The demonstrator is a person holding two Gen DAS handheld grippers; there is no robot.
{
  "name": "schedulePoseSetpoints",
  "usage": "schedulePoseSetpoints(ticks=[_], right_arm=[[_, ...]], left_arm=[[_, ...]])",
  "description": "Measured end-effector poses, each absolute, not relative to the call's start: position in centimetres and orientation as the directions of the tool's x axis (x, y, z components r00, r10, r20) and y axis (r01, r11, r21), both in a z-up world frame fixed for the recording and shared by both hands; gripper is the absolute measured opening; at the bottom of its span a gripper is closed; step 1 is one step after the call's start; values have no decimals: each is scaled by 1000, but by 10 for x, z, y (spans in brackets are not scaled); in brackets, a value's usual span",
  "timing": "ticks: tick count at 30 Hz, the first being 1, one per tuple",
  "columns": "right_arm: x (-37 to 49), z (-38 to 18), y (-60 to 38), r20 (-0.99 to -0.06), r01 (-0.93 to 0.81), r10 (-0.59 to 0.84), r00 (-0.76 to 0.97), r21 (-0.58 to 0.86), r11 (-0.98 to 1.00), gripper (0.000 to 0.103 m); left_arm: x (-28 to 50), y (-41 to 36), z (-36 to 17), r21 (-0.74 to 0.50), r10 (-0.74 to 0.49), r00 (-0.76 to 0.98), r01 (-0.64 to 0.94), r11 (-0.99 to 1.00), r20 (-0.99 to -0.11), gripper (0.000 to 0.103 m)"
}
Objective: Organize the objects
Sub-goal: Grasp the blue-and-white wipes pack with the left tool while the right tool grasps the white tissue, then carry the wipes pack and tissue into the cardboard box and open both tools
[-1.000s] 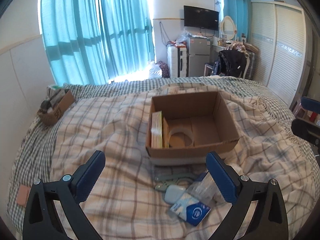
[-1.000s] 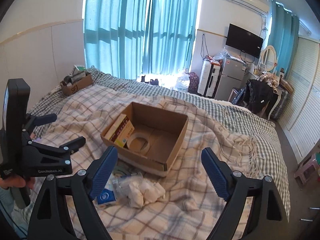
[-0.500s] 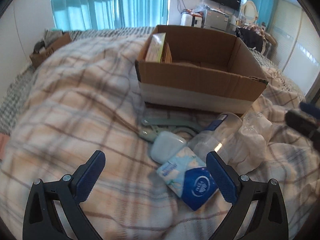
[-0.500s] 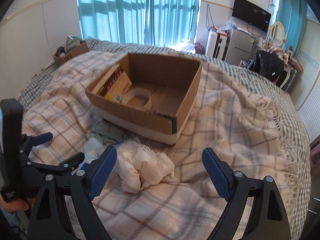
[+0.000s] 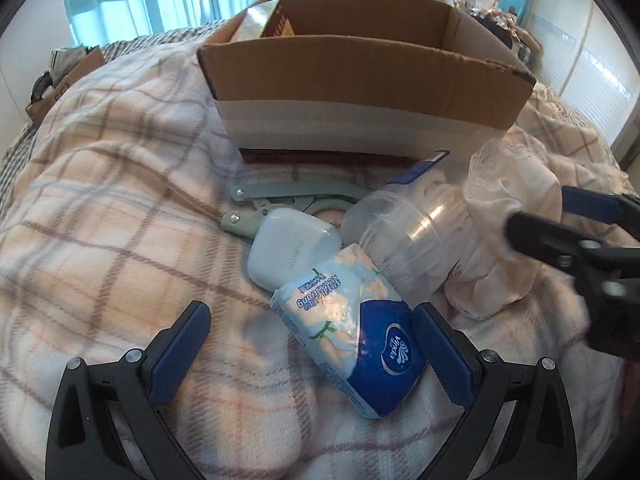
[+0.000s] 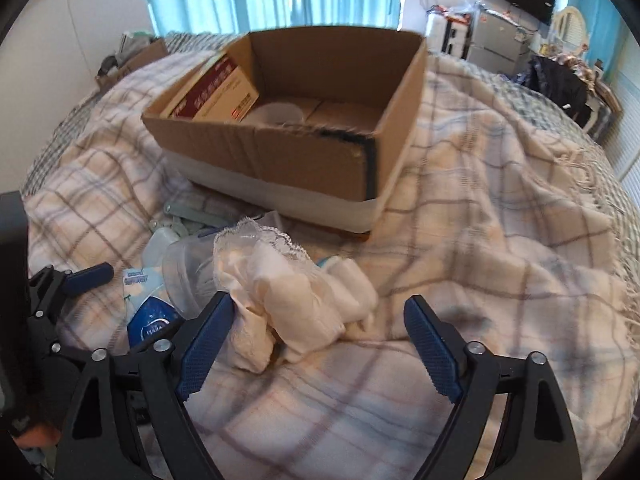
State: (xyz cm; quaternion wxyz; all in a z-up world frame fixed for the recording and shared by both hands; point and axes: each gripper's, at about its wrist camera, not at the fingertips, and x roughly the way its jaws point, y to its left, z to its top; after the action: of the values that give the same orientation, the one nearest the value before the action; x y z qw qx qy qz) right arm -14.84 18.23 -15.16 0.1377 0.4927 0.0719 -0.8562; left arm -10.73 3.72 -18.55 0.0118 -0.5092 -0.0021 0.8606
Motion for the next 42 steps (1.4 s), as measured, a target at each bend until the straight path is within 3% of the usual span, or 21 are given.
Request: schedulePoseSetpoints(ticks=[1, 5, 7, 10, 19, 27, 42], right_arm=[[-149, -156, 177, -872, 324, -168, -459, 12, -946, 49], [-141, -158, 171, -870, 346, -153, -470, -22, -938, 27], [-135, -152, 170, -860, 347, -160, -485, -22, -937, 19], [-127, -145, 167, -848, 338, -126, -515, -65, -939, 16], [-91, -99, 164, -788, 315, -133, -601, -80, -946, 15], [-67, -56, 156, -727, 323, -151, -669, -101, -941, 15], [-92, 20, 142, -616, 334, -174, -769, -154, -930, 15]], left_arm=[[-106, 38, -186, -20, 29, -487, -24, -1000, -873, 103], [-104, 36, -191, -78, 92, -488, -49, -996, -868, 96], [-101, 35, -191, -117, 134, -491, -64, -991, -861, 81], [-94, 36, -188, -173, 203, -482, -106, -979, -852, 56], [-67, 29, -152, -226, 268, -529, -144, -963, -806, 23], [-55, 24, -121, -247, 301, -576, -172, -954, -760, 19], [-126, -4, -19, -181, 253, -725, -177, -967, -640, 19]])
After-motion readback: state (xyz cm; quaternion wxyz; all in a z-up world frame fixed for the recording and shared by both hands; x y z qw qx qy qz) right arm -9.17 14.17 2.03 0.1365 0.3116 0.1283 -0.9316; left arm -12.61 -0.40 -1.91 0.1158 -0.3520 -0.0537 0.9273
